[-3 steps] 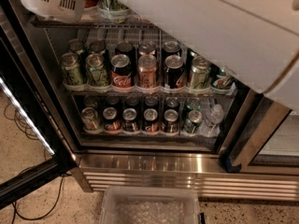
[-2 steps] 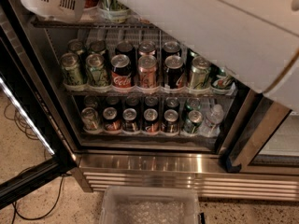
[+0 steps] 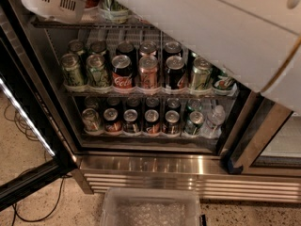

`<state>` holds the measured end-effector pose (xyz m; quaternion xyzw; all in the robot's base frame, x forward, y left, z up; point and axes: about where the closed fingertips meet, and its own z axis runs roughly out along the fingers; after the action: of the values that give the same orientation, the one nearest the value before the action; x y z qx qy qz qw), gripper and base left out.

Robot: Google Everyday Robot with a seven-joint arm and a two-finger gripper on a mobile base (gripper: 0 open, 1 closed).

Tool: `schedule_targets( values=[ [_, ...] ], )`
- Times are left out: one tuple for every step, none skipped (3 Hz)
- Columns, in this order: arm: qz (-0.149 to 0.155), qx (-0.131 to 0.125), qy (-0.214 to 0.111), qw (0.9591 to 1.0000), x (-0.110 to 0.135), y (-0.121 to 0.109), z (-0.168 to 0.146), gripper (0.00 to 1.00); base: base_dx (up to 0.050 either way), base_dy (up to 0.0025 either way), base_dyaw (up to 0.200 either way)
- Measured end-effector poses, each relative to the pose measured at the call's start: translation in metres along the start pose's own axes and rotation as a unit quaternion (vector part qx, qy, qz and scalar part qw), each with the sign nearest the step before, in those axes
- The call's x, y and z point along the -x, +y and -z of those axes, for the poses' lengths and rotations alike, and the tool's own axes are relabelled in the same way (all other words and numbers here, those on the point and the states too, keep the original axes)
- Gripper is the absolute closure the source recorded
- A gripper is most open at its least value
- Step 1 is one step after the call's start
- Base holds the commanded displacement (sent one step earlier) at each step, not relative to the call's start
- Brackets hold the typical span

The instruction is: Pick blue plastic bottle from top shelf of fridge

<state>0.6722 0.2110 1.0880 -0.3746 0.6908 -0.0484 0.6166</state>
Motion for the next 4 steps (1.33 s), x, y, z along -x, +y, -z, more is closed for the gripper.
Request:
schedule_targets(
  values=[
    [-0.009,0.023,-0.001,0.9997,-0.0060,0.0109,-0.0080,0.26,0.000,0.00000,0.000],
    [-0.009,0.023,-0.001,0.9997,-0.0018,0.0090,-0.0075,0.26,0.000,0.00000,0.000],
    [-0.009,0.023,0.003,0.9997,-0.0030,0.0060,-0.0103,0.26,0.000,0.00000,0.000],
    [-0.009,0.023,0.003,0.9997,-0.0020,0.0067,-0.0108,0.26,0.000,0.00000,0.000]
  ],
)
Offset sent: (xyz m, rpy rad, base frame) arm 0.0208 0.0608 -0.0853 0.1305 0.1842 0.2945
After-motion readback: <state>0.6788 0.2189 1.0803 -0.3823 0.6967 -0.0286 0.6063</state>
